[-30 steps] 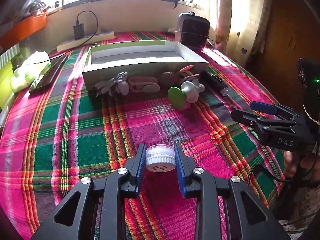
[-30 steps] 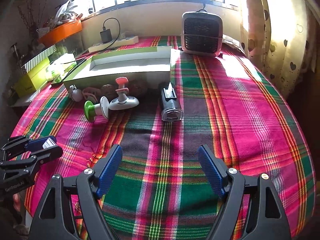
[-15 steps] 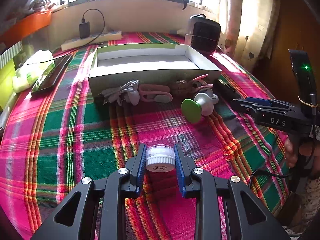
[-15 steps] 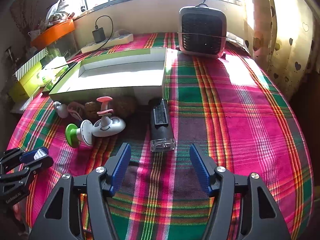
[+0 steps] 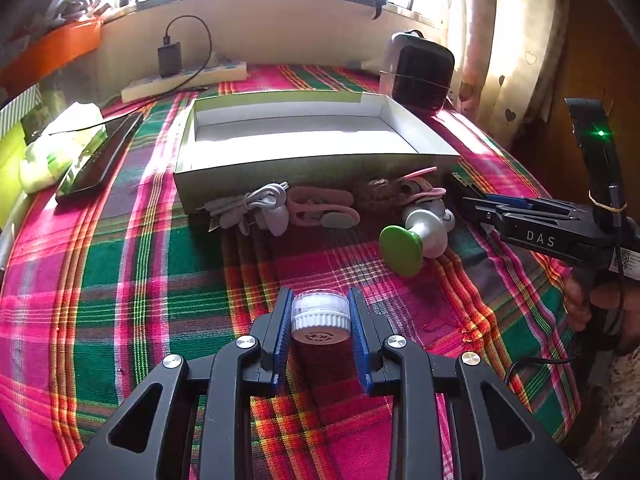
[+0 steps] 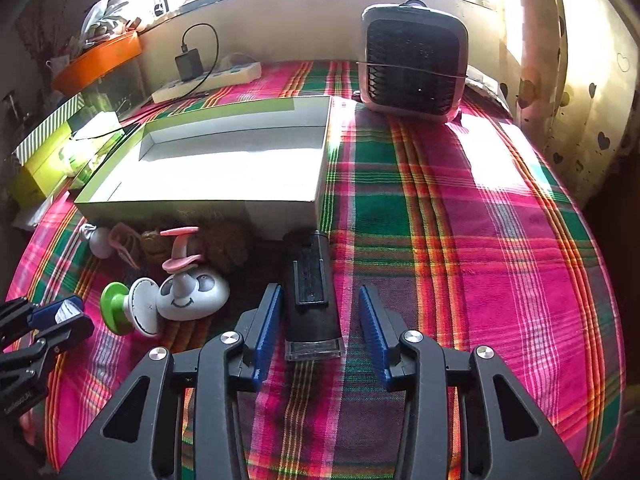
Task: Organize objects
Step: 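Lift the white jar with the left gripper while the right gripper grasps the black flashlight, then carry the white jar and black flashlight over the open white box with both grippers, then lower both items into the box and open both grippers, then withdraw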
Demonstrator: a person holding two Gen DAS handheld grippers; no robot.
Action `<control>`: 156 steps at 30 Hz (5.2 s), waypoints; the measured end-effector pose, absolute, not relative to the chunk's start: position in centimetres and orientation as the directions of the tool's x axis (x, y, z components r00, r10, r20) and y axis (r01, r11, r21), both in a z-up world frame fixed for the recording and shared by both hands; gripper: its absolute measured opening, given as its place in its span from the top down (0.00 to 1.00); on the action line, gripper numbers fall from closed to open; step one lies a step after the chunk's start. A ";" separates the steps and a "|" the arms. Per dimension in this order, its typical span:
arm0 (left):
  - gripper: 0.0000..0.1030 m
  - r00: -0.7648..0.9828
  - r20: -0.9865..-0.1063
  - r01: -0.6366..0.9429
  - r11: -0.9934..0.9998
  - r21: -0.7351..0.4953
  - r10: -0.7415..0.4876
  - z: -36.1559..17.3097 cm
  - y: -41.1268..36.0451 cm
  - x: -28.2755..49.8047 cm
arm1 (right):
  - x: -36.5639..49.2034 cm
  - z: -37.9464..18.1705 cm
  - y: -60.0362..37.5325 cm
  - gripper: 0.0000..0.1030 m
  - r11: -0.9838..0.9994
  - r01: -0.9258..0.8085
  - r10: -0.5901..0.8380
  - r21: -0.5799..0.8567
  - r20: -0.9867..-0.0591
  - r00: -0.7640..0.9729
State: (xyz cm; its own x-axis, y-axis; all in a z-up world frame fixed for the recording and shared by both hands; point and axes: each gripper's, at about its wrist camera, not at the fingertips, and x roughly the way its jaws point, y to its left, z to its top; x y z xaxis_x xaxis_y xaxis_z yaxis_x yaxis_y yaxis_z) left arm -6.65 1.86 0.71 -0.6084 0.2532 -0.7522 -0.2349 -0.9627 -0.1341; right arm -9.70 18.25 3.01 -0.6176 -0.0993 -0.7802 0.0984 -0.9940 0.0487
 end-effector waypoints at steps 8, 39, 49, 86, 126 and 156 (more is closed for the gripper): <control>0.75 -0.607 -0.753 -0.235 -0.963 -0.135 0.253 0.7 1.9 -6.9 | -9.9 3.0 17.9 0.72 -0.995 0.095 -0.085 0.033 -0.780 -0.620; 0.75 -0.655 -0.690 -0.268 -0.948 -0.169 0.308 5.4 1.3 -9.8 | -9.8 7.9 16.7 0.72 -0.989 0.127 -0.136 0.068 -0.735 -0.665; 0.75 -0.654 -0.705 -0.247 -0.959 -0.143 0.273 5.7 0.6 -15.0 | -13.9 8.5 15.0 0.72 -0.984 0.166 -0.162 0.070 -0.747 -0.645; 0.75 -0.590 -0.791 -0.152 -0.985 -0.088 0.161 2.2 0.4 -27.5 | -23.2 4.2 14.3 0.72 -0.990 0.124 -0.125 0.066 -0.816 -0.564; 0.69 -0.567 -0.809 -0.131 -0.987 -0.095 0.153 1.8 0.0 -27.9 | -23.6 4.0 13.5 0.64 -0.990 0.129 -0.126 0.063 -0.813 -0.569; 0.67 -0.655 -0.727 -0.125 -0.978 -0.165 0.206 5.4 -2.8 -19.6 | -16.9 7.2 14.1 0.54 -0.985 0.128 -0.172 0.117 -0.747 -0.642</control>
State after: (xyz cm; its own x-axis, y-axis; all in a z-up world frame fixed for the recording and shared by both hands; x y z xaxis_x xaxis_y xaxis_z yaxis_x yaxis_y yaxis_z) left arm -19.60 -2.78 5.44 -0.6551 0.2061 -0.7269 -0.1246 -0.9784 -0.1651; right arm -16.91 14.13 7.16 -0.6420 -0.1716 -0.7473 0.1276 -0.9850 0.1165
